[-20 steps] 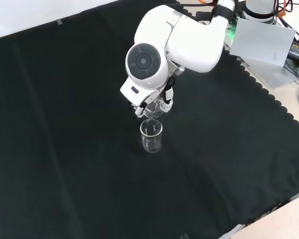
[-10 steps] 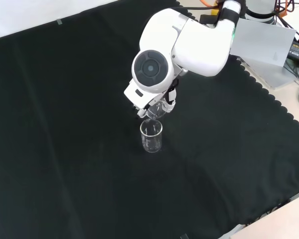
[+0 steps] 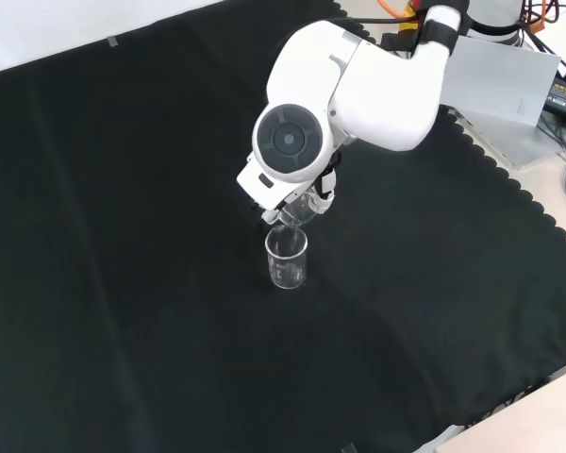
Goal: Pour the water from the handheld beaker into the one on the table.
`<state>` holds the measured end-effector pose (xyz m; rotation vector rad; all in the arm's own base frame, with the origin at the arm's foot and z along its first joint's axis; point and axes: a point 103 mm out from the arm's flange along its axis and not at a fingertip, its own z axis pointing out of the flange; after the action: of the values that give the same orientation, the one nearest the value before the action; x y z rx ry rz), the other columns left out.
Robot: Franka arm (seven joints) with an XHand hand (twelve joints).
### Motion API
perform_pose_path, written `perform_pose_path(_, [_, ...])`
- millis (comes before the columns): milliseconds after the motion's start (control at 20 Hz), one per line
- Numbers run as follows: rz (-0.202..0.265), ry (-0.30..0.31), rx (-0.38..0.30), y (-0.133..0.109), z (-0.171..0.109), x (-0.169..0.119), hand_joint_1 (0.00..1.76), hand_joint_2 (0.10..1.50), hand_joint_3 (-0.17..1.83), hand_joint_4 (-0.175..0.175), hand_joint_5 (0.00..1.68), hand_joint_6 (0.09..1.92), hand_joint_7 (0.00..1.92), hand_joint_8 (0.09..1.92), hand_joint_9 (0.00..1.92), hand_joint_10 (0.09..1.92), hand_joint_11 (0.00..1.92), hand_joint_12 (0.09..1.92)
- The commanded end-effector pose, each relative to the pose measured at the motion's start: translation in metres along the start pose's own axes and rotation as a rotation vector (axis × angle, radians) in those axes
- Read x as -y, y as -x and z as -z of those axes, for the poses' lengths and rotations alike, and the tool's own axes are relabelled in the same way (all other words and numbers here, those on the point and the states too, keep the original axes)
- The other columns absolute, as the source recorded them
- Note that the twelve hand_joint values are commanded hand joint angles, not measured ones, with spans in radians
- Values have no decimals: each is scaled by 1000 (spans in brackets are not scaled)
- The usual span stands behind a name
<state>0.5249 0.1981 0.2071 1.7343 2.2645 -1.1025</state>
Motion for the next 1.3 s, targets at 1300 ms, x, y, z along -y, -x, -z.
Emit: perform_pose_path(1300, [-33,-70,76,-11,11,-10,1132,627,700,175,1300,648,1745,87,1687,87,1414,740])
